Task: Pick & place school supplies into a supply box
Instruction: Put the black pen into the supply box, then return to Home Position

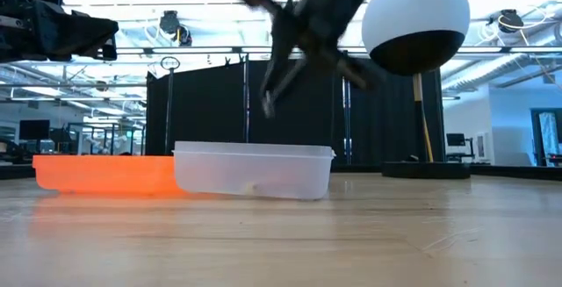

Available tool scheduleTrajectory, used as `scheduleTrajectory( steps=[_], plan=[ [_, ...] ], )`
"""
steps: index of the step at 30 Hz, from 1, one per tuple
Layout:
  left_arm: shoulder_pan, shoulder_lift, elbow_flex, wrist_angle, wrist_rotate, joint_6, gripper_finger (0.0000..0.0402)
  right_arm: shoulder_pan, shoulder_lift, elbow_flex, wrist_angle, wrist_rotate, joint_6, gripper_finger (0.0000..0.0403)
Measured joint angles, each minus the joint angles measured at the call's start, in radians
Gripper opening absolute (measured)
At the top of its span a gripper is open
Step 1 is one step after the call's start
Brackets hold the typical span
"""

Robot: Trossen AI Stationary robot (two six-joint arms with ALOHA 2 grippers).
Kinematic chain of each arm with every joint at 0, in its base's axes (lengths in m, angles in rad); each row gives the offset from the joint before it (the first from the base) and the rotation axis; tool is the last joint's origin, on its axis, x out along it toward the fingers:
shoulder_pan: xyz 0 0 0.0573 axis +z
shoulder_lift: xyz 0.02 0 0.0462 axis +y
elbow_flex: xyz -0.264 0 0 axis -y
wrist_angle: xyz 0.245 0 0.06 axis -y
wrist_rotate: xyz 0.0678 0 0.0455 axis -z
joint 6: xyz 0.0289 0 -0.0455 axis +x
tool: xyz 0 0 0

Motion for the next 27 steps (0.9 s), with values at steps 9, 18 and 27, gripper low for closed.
scheduleTrajectory(
  steps=[9,18,27],
  plan=[
    [0.0,0.0,0.0,0.017,-0.003,0.014,0.0044,-0.116,0.143,0.0,0.122,-0.155,-0.074,0.0017],
    [0.0,0.0,0.0,0.011,-0.003,-0.002,0.0044,-0.126,0.137,-0.001,0.108,-0.179,-0.216,0.011],
    [0.0,0.0,0.0,0.04,0.002,-0.095,0.0044,-0.08,0.013,-0.001,0.067,-0.027,-0.491,0.014]
  ],
)
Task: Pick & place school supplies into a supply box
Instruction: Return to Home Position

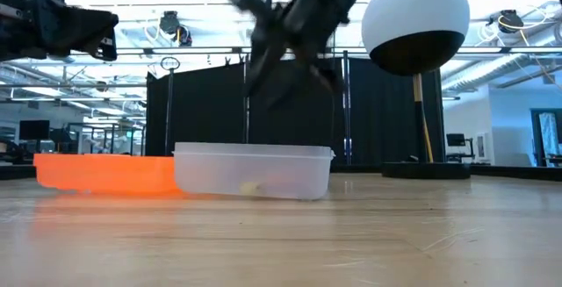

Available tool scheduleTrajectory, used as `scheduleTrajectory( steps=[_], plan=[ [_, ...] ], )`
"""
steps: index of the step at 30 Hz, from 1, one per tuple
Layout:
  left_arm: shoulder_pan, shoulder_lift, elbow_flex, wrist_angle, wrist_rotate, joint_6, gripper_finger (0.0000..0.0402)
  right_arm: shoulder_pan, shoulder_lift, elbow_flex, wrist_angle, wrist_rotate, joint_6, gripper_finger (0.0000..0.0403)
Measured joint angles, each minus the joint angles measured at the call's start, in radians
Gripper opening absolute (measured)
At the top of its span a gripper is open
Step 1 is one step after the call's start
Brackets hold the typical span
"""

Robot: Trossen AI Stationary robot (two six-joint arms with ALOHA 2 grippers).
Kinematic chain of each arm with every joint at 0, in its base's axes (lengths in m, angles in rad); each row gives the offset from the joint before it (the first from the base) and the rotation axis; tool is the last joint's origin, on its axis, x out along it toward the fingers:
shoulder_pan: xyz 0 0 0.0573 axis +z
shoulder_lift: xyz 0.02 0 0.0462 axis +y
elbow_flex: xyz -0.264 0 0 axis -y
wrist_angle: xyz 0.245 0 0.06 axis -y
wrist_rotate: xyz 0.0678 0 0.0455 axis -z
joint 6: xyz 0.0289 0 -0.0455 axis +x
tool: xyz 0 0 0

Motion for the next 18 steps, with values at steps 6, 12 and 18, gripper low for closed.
scheduleTrajectory(
  steps=[6,12,18],
  plan=[
    [0.0,0.0,0.0,0.003,-0.008,0.069,0.0044,0.073,-0.152,-0.012,-0.007,0.135,-0.502,0.0074],
    [0.0,0.003,0.0,-0.006,-0.01,0.051,0.0044,0.172,-0.349,-0.216,0.257,0.132,-0.89,0.0009],
    [0.0,0.001,0.065,-0.079,-0.25,0.12,0.0011,0.194,-0.613,-0.53,0.449,0.143,-0.955,0.0002]
  ],
)
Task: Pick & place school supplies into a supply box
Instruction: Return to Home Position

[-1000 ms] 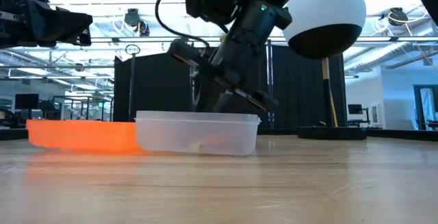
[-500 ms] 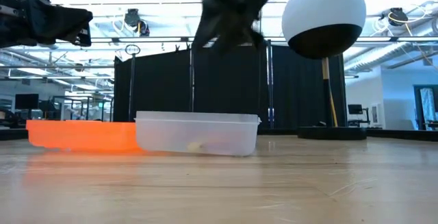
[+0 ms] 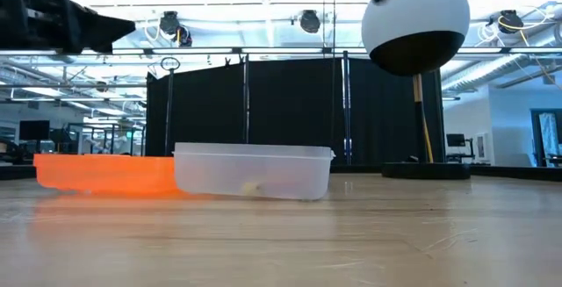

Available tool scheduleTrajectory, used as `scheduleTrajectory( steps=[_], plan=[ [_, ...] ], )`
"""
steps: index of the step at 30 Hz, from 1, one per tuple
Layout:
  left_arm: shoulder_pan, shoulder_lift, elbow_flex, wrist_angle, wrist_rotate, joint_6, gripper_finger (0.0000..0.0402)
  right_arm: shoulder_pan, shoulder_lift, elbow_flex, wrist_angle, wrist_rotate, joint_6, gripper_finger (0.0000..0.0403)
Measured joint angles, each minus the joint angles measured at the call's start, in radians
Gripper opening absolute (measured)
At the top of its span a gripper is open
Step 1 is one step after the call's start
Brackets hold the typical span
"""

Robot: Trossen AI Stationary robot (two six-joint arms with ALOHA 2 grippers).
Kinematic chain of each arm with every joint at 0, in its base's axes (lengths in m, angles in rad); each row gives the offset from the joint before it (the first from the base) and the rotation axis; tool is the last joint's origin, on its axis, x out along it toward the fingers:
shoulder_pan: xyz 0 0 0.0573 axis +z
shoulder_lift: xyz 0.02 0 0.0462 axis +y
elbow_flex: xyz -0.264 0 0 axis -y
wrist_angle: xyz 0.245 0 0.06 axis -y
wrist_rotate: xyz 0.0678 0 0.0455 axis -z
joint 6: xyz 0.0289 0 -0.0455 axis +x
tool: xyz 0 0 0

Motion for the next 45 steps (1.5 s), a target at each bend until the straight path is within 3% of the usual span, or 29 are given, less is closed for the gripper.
scheduleTrajectory(
  steps=[4,9,14,18,22,26,30,33,39,45],
  plan=[
    [0.0,-0.003,0.038,-0.031,0.002,0.06,0.0005,0.001,-0.217,-0.293,0.246,0.071,0.032,0.0001],
    [0.0,-0.004,0.038,0.042,0.019,0.125,0.0003,-0.024,-0.484,-0.599,0.435,0.077,0.015,0.0001],
    [0.0,-0.004,0.038,0.043,0.095,0.148,0.0003,-0.043,-0.711,-0.773,0.456,0.011,-0.032,0.0],
    [0.0,-0.004,0.029,-0.001,0.094,0.162,0.0002,-0.042,-0.841,-0.871,0.474,-0.034,-0.108,0.0],
    [0.003,0.0,-0.009,0.004,0.058,0.185,0.0002,-0.077,-0.936,-0.923,0.481,-0.028,-0.191,0.0],
    [0.041,0.0,-0.066,0.024,0.059,0.143,0.0001,-0.172,-0.97,-0.923,0.44,-0.035,-0.155,0.0],
    [0.106,0.007,-0.066,-0.003,0.074,0.11,0.0001,-0.267,-0.979,-0.923,0.411,-0.181,-0.106,0.0],
    [0.143,-0.003,-0.056,-0.038,0.056,0.105,0.0001,-0.311,-0.992,-0.924,0.387,-0.186,-0.037,0.0],
    [0.168,-0.019,-0.048,-0.058,0.078,0.13,0.0001,-0.323,-1.059,-0.926,0.237,-0.198,-0.03,0.0],
    [0.168,0.086,-0.063,-0.015,0.111,0.131,0.0001,-0.322,-1.069,-0.926,0.138,-0.271,-0.052,0.0]
  ],
)
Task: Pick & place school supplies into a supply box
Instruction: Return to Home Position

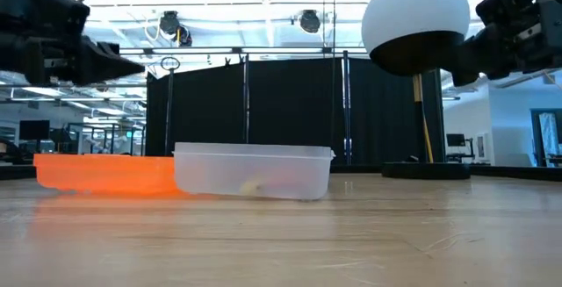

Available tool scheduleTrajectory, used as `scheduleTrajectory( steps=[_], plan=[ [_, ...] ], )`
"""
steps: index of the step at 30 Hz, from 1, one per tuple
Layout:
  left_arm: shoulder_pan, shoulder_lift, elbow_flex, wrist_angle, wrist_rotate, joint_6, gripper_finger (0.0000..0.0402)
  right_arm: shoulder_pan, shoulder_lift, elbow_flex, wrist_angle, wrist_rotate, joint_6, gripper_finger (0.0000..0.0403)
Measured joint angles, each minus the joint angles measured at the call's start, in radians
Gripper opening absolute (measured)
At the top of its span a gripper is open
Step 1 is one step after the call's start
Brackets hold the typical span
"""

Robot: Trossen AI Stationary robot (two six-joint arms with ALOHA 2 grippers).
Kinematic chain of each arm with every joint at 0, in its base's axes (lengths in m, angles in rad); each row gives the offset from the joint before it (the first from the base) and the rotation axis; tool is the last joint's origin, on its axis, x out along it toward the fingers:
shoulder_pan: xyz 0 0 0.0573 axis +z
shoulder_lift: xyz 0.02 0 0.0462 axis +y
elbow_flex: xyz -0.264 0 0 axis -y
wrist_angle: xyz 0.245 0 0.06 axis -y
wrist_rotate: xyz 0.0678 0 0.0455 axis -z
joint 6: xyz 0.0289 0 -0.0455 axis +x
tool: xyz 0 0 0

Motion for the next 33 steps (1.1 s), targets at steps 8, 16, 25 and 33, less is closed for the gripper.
scheduleTrajectory(
  steps=[8,16,25,33],
  plan=[
    [0.0,0.148,-0.002,0.012,-0.004,-0.02,0.0,0.001,0.0,-0.001,0.009,-0.052,0.003,0.0],
    [0.0,0.162,-0.003,0.076,0.051,-0.02,0.0,0.001,0.0,-0.002,0.062,-0.05,0.016,0.0],
    [0.0,0.161,-0.003,0.174,0.147,-0.01,0.0,0.002,0.0,-0.002,0.099,-0.052,0.039,0.0],
    [0.0,0.161,-0.003,0.176,0.108,-0.173,0.0026,0.002,0.0,-0.002,0.068,-0.053,0.033,0.0]
  ],
)
